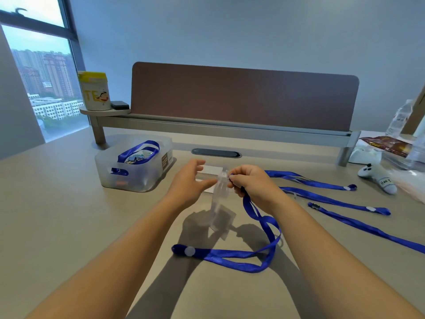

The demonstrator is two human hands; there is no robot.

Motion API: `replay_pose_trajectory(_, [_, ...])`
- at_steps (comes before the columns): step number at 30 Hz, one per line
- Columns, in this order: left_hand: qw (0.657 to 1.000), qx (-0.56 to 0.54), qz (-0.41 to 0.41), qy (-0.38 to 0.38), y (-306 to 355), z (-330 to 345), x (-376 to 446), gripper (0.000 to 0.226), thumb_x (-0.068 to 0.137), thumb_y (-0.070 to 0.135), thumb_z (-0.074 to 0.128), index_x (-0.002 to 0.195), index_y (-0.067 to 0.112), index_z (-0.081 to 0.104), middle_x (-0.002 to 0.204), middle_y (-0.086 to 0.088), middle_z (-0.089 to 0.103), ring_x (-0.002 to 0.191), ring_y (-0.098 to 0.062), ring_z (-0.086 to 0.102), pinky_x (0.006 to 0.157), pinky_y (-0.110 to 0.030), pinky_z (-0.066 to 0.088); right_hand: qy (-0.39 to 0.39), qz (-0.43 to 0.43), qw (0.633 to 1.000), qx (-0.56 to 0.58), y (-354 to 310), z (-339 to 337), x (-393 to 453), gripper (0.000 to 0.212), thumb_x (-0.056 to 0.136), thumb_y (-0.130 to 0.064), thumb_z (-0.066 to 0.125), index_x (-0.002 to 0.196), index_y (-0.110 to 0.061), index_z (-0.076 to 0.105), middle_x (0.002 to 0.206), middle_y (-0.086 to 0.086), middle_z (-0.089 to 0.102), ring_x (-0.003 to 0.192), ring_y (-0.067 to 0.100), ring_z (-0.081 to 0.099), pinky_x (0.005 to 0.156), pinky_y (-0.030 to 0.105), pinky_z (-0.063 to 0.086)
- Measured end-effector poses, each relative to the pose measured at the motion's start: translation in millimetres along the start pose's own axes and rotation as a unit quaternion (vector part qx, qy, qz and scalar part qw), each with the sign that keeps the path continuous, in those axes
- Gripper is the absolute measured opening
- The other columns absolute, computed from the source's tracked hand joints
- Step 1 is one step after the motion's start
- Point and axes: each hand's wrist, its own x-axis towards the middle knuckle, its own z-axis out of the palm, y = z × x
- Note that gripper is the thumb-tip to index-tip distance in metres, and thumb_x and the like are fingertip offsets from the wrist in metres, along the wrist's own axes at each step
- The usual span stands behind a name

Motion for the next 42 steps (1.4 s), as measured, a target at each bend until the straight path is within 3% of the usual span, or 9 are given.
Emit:
replay_pose_trajectory(5, [0.997,-0.059,0.045,0.019,10.4,-5.9,-6.7,0.029,0.088,0.017,0.050,0.115,0.006,0.052,0.119,-0.014,0.059,0.102,-0.020,0.055,0.087,-0.030,0.045,0.019,-0.002,0.999,0.030,-4.6,6.4,2.5,0.021,0.093,-0.009,0.045,0.076,-0.016,0.055,0.066,0.002,0.053,0.056,0.010,0.042,0.054,0.017,0.039])
replay_pose_trajectory(9, [0.997,-0.002,0.072,0.003,16.0,-8.6,-9.1,0.028,0.084,0.017,0.055,0.111,0.008,0.058,0.115,-0.012,0.063,0.092,-0.014,0.054,0.081,-0.026,0.047,0.026,-0.006,0.999,0.034,-6.6,10.9,3.1,0.022,0.093,-0.010,0.045,0.075,-0.016,0.055,0.067,0.001,0.053,0.060,0.009,0.044,0.058,0.019,0.040])
replay_pose_trajectory(16, [0.985,0.090,0.118,0.086,19.8,-11.5,-9.9,0.025,0.084,0.011,0.055,0.107,0.005,0.061,0.113,-0.014,0.066,0.101,-0.024,0.060,0.085,-0.025,0.047,0.032,-0.012,0.999,0.000,-11.4,14.8,0.7,0.022,0.092,-0.011,0.048,0.072,-0.016,0.055,0.067,0.001,0.052,0.058,0.009,0.042,0.055,0.017,0.039])
replay_pose_trajectory(19, [0.979,0.116,0.143,0.092,19.1,-11.7,-10.1,0.023,0.087,0.010,0.051,0.107,0.004,0.062,0.111,-0.015,0.067,0.099,-0.025,0.061,0.081,-0.021,0.042,0.035,-0.025,0.999,-0.020,-12.3,16.8,-0.8,0.009,0.090,-0.011,0.051,0.092,-0.006,0.059,0.078,0.002,0.054,0.064,0.009,0.046,0.058,0.018,0.040])
replay_pose_trajectory(24, [0.972,0.155,0.153,0.089,17.4,-13.4,-6.1,0.023,0.088,0.009,0.049,0.108,0.004,0.061,0.112,-0.015,0.066,0.099,-0.026,0.060,0.082,-0.022,0.043,0.095,-0.085,0.982,-0.138,-12.2,22.8,0.3,0.027,0.087,-0.015,0.057,0.113,-0.008,0.053,0.102,-0.001,0.049,0.093,0.014,0.046,0.063,0.017,0.040])
replay_pose_trajectory(29, [0.973,0.176,0.130,0.072,14.3,-16.4,-3.1,0.023,0.087,0.009,0.052,0.108,0.009,0.061,0.114,-0.013,0.065,0.101,-0.024,0.058,0.090,-0.030,0.047,0.111,-0.130,0.956,-0.239,-15.3,21.0,0.6,0.025,0.092,-0.019,0.049,0.106,-0.004,0.063,0.102,0.011,0.065,0.087,0.015,0.052,0.079,0.032,0.047])
replay_pose_trajectory(33, [0.969,0.195,0.105,0.112,12.4,-13.7,-0.1,0.032,0.083,0.021,0.059,0.114,0.013,0.056,0.125,-0.009,0.057,0.113,-0.024,0.048,0.097,-0.034,0.041,0.122,-0.104,0.951,-0.263,-15.8,19.0,3.8,0.028,0.093,-0.018,0.044,0.095,0.000,0.066,0.097,0.018,0.068,0.083,0.027,0.058,0.079,0.040,0.051])
replay_pose_trajectory(38, [0.969,0.188,0.075,0.143,11.6,-6.8,-2.3,0.029,0.080,0.025,0.062,0.104,0.010,0.055,0.117,-0.010,0.056,0.105,-0.022,0.047,0.091,-0.028,0.040,0.096,-0.030,0.970,-0.220,-11.9,16.3,6.5,0.029,0.092,-0.012,0.043,0.092,0.004,0.066,0.078,0.007,0.061,0.059,0.010,0.048,0.063,0.026,0.042])
replay_pose_trajectory(42, [0.977,0.183,0.076,0.078,10.9,-2.3,-8.1,0.026,0.084,0.026,0.057,0.103,0.010,0.061,0.118,-0.009,0.060,0.103,-0.021,0.054,0.084,-0.024,0.041,0.085,0.018,0.986,-0.141,-10.1,17.3,6.9,0.028,0.090,-0.011,0.045,0.066,-0.008,0.057,0.059,-0.001,0.054,0.054,0.009,0.044,0.054,0.020,0.036])
